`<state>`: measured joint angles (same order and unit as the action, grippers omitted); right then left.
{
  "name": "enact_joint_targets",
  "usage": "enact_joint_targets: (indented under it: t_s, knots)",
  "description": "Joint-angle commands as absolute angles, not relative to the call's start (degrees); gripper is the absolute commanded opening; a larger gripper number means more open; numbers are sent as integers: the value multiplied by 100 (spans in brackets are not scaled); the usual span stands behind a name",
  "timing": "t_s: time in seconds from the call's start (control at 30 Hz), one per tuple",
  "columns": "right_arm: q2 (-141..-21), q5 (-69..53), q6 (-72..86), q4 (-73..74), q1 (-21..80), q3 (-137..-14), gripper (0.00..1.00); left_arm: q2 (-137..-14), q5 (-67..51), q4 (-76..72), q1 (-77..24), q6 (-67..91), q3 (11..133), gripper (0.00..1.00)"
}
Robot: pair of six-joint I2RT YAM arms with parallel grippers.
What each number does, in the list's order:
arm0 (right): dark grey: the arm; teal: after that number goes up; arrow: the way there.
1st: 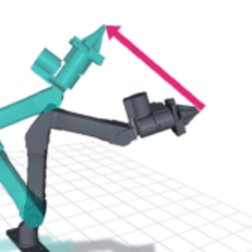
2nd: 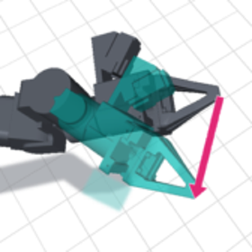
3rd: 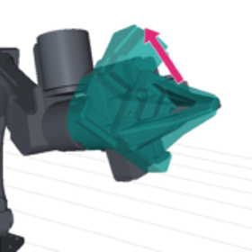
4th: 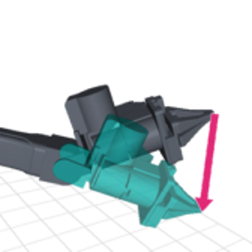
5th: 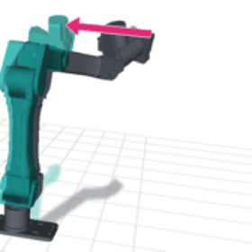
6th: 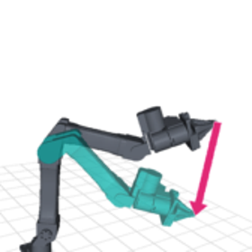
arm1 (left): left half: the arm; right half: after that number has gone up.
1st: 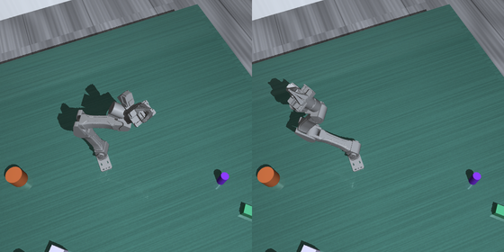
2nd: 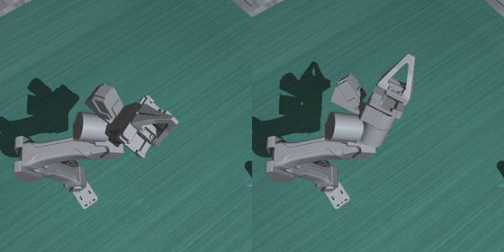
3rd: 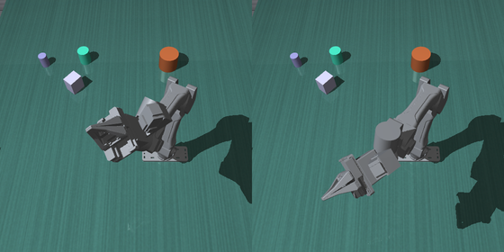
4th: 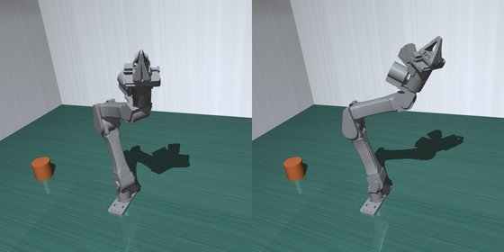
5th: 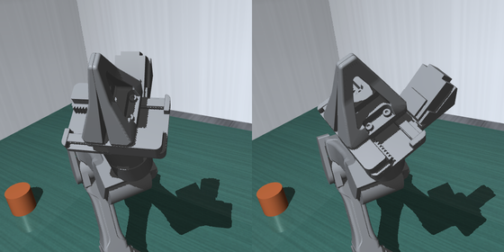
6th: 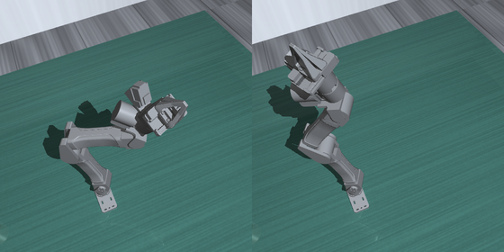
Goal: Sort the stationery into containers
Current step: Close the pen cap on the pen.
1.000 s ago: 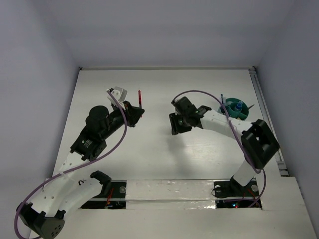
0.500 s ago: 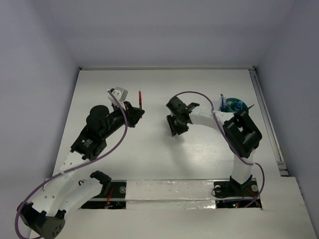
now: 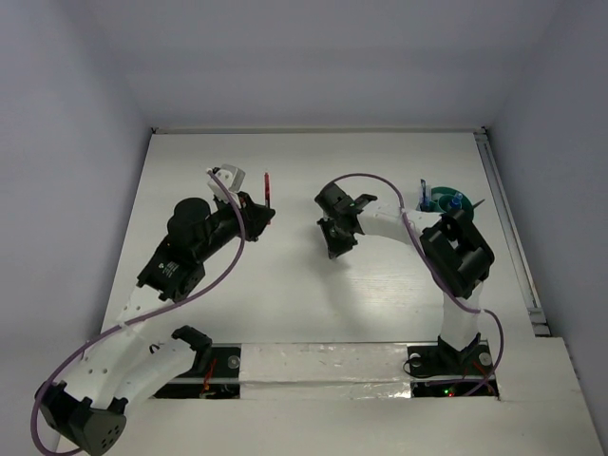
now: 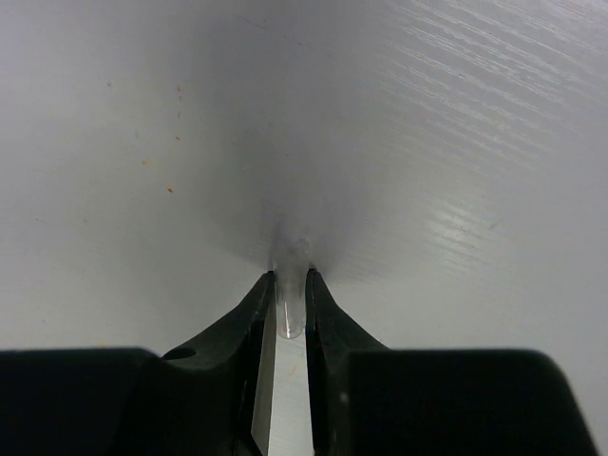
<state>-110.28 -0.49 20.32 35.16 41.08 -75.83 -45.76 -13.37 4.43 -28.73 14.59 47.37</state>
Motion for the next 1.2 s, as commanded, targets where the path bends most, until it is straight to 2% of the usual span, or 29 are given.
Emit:
enact_joint_targets:
  t_s: [0.0, 0.03, 0.17, 0.2, 0.3, 0.47, 0.6, 0.73, 1.17]
  knots:
    - [-10995, -404, 1917, 3138, 4043, -7743, 4, -4597, -1406, 281, -2830, 1389, 4764, 0]
    - [-10995, -413, 1829, 3112, 4043, -7726, 6, -4614, -1406, 281, -2830, 1389, 4764, 0]
    - [-10978, -204, 1468, 3295, 4043, -7734, 34, -4641, -1424, 281, -2777, 1380, 4764, 0]
    - [-10838, -141, 1407, 3305, 4043, -7700, 44, -4649, -1433, 273, -2725, 1380, 4764, 0]
    - [-10574, -62, 1362, 3331, 4043, -7655, 56, -4667, -1450, 264, -2672, 1389, 4764, 0]
    - [-9994, -656, 1511, 2920, 4174, -7340, 59, -4676, -1450, 272, -2619, 1397, 4772, 0]
    - [-9940, -1361, 1863, 2374, 4307, -6962, 59, -4641, -1336, 290, -2619, 1389, 4772, 0]
    - [-10063, -1547, 2083, 2145, 4438, -6759, 59, -4623, -1283, 308, -2619, 1380, 4772, 0]
    - [-10371, -677, 2171, 2434, 4438, -6627, 60, -4614, -1318, 308, -2619, 1380, 4781, 0]
